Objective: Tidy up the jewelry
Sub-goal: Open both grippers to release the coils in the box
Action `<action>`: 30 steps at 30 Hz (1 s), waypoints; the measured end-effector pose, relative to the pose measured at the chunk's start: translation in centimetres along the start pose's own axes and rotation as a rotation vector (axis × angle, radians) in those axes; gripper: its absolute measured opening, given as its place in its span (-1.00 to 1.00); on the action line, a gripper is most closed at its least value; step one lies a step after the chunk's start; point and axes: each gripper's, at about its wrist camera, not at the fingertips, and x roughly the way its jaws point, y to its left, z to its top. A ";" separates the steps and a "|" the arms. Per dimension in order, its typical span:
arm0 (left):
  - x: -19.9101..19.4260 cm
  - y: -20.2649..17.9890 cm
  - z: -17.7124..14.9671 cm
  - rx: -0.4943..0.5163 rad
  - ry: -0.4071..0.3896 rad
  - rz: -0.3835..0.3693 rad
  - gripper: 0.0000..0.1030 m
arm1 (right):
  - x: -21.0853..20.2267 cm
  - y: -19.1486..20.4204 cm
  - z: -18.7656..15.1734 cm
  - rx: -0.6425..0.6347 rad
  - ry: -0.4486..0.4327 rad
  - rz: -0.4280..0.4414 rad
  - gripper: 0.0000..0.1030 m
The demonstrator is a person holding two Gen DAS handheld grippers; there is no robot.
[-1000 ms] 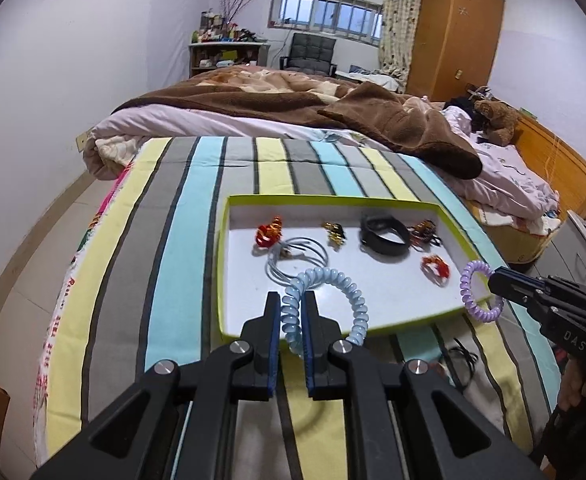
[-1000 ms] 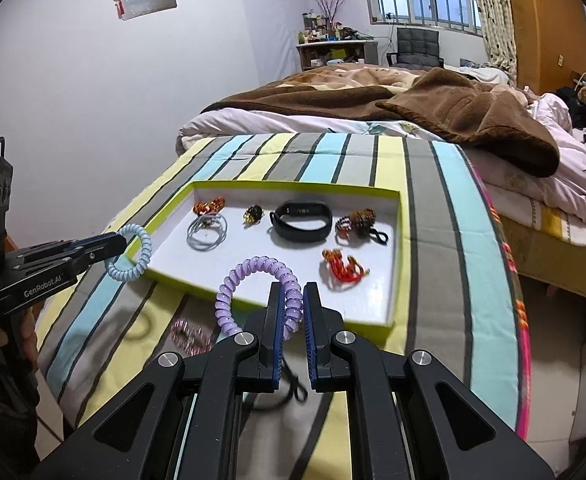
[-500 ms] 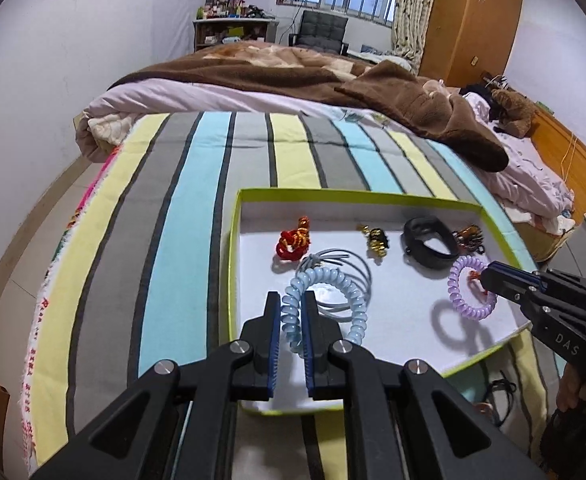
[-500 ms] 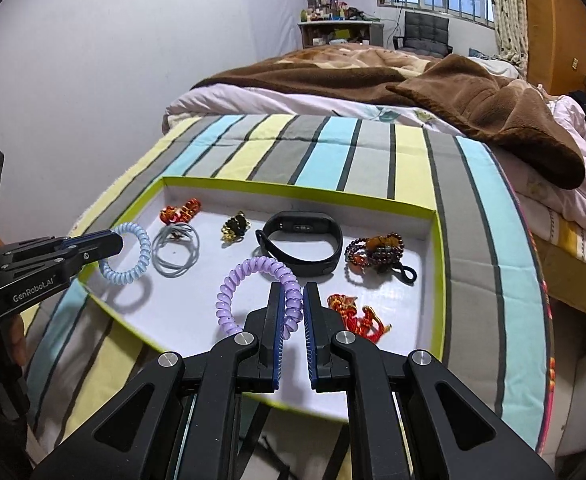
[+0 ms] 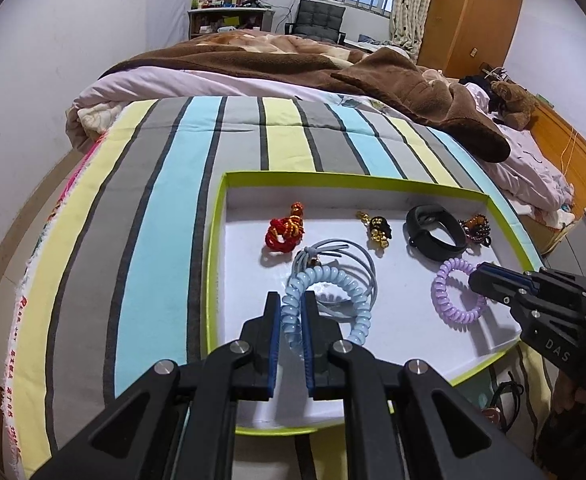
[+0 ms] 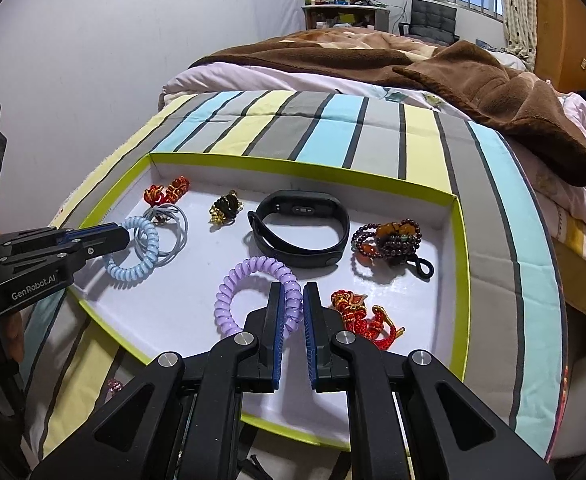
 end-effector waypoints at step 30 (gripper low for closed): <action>-3.1 -0.8 -0.7 -0.027 -0.063 -0.066 -0.27 | -1.9 0.0 -0.5 0.036 -0.041 0.017 -0.72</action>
